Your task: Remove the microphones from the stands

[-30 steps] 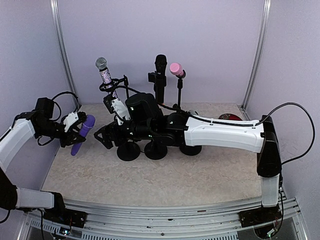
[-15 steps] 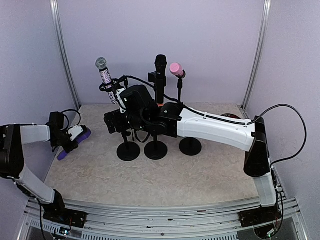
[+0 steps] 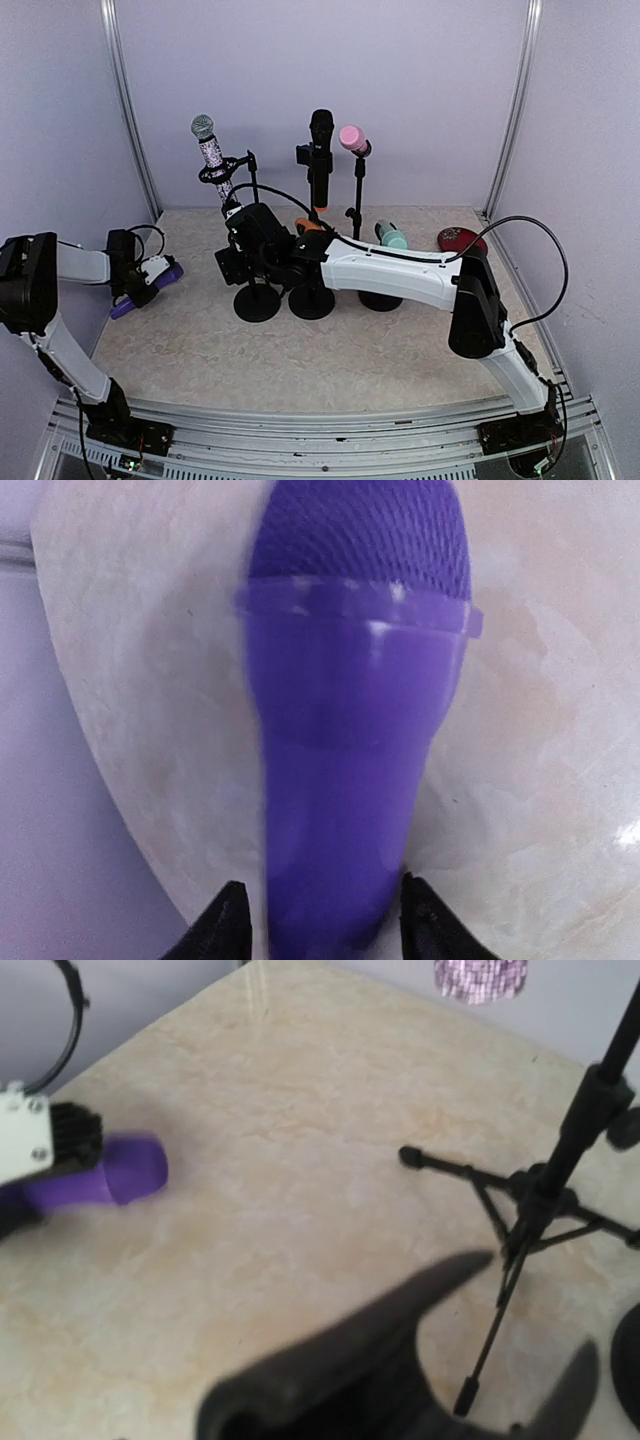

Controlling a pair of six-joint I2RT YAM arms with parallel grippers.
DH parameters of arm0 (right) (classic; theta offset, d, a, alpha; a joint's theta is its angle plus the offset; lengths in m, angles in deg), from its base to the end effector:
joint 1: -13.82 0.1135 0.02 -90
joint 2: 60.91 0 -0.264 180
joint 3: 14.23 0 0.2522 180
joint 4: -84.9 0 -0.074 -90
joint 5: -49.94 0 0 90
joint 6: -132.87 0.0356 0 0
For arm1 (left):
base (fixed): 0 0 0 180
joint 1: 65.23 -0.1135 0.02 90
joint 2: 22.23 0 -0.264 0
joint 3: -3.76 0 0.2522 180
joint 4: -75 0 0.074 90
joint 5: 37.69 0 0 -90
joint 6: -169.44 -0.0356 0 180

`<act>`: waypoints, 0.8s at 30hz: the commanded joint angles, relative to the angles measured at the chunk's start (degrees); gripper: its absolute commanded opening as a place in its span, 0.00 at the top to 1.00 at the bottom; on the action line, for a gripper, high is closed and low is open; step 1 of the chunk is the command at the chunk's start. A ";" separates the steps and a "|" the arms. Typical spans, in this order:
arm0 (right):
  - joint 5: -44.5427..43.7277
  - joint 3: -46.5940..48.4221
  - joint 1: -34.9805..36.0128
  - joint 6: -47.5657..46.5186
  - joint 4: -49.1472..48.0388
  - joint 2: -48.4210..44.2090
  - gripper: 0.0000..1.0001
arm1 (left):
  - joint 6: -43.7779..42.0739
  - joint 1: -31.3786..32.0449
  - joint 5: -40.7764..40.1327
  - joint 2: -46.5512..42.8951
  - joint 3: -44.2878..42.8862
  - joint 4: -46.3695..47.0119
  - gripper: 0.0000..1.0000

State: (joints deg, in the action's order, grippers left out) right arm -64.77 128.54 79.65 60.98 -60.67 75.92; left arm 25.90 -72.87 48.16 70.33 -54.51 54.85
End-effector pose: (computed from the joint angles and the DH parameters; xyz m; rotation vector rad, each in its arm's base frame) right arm 0.2416 0.5019 0.2695 -0.5806 1.9685 0.4784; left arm 0.3008 0.0429 0.1461 0.9850 2.4036 0.5049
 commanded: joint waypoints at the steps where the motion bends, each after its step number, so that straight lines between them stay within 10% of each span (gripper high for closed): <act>1: -5.18 2.91 -0.34 -3.01 -4.05 2.43 0.26 | 0.27 0.73 4.09 0.98 0.84 -5.51 0.44; 18: -5.08 -2.33 0.06 -7.21 -12.59 -0.40 0.96 | 1.09 1.54 11.64 -12.13 -4.56 -19.87 0.15; 24: -3.10 -9.19 2.25 -8.00 -15.08 -6.76 1.00 | 0.61 2.62 7.56 -11.76 -1.20 -17.58 0.15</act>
State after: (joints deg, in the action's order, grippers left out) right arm -69.45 123.34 79.60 54.24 -72.32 76.54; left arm 26.53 -70.79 57.52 57.98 -57.72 37.56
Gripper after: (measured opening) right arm 0.177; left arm 0.848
